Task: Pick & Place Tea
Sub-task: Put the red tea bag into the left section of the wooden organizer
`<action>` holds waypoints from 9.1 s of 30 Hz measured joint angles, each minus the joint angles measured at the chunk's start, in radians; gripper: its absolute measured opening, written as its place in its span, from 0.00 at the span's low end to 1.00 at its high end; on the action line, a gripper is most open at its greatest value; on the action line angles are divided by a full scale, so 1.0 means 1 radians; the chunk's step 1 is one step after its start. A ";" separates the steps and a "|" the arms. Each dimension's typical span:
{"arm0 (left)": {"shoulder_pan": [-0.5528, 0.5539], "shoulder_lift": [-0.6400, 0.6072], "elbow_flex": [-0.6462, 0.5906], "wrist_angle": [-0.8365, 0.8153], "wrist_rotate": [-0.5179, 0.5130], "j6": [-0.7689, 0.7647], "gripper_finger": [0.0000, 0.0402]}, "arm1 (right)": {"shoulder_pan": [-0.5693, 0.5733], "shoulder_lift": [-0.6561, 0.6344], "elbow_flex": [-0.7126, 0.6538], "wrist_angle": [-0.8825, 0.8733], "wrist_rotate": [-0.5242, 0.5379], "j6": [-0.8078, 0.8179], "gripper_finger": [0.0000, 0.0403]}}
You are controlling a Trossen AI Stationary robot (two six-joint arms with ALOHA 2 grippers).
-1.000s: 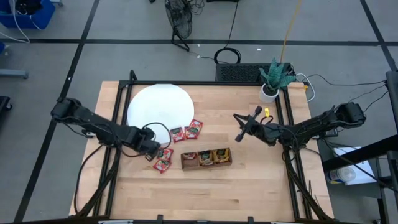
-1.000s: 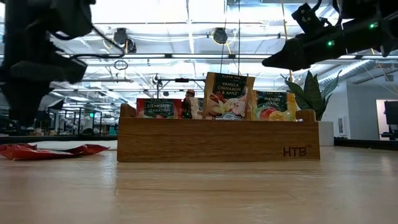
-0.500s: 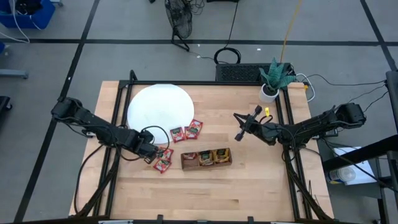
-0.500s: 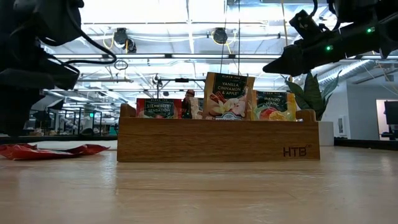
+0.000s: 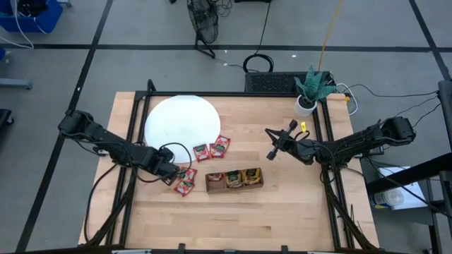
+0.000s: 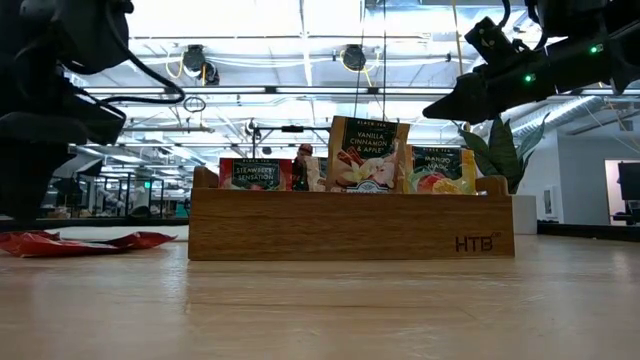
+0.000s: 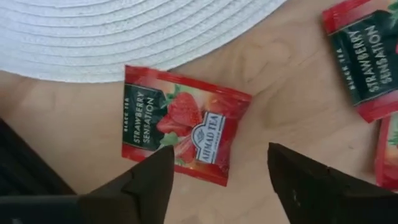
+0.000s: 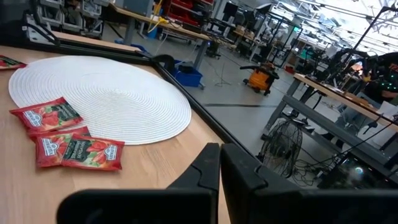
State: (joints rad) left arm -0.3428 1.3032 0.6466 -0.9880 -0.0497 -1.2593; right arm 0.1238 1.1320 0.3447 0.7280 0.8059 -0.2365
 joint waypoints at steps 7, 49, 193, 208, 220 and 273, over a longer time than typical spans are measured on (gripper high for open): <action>0.000 -0.001 -0.103 0.101 0.001 -0.008 0.66 | 0.000 0.000 0.000 0.000 0.000 -0.002 0.01; 0.084 0.113 0.403 0.224 -0.825 1.226 0.04 | -0.252 0.329 0.107 0.475 -0.643 0.319 0.05; -0.254 0.498 -0.102 1.939 -0.816 1.118 0.00 | -0.041 0.362 0.268 0.240 -0.648 0.070 0.00; -0.216 0.497 -0.102 1.869 -0.795 1.091 0.01 | -0.040 0.362 0.268 0.240 -0.645 0.064 0.00; -0.205 0.497 -0.102 1.869 -0.789 1.097 0.10 | -0.040 0.362 0.268 0.232 -0.645 0.064 0.00; -0.413 0.286 0.043 0.608 -0.346 0.897 0.36 | -0.045 0.362 0.269 0.198 -0.645 0.044 0.00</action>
State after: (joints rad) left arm -0.7556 1.5893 0.6900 -0.3798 -0.3958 -0.3625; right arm 0.0792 1.4944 0.6132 0.9261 0.1604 -0.1925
